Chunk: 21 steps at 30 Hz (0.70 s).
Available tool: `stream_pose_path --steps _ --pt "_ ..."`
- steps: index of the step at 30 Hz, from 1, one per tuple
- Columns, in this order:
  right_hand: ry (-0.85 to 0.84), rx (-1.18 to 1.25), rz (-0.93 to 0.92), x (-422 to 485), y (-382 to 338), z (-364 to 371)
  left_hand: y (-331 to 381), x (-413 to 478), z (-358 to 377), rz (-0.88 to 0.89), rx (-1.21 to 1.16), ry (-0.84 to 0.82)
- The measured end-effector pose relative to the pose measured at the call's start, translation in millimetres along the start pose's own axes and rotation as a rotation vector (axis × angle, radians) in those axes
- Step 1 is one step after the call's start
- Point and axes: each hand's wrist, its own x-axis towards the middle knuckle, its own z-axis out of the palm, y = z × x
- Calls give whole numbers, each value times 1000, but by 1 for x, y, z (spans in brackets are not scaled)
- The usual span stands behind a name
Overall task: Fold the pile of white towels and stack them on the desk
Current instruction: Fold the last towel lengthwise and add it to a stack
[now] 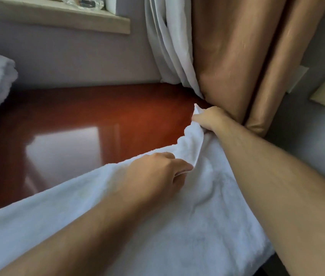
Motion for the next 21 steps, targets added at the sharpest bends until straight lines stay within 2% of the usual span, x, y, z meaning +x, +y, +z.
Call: stream_pose_path --steps 2,5,7,9,11,14,15,19,21 --pt "17 87 -12 10 2 -2 3 -1 -2 -25 30 12" --pt "227 347 3 11 13 -15 7 1 -6 -40 8 79" --pt "307 408 11 10 30 -22 8 3 -5 -79 10 30" --pt "206 469 66 7 47 -24 9 4 -4 -148 53 -84" --pt "113 547 70 5 54 -22 9 4 -3 -188 98 -124" --pt "263 370 8 4 37 -19 8 2 -5 -200 118 -116" --pt "254 284 0 3 28 -19 8 0 -6 -196 126 -111" --pt "-56 -107 39 3 -1 -14 6 -2 -4 -169 93 -122" --pt "-99 -125 34 9 -5 -12 3 0 -2 -161 97 -88"
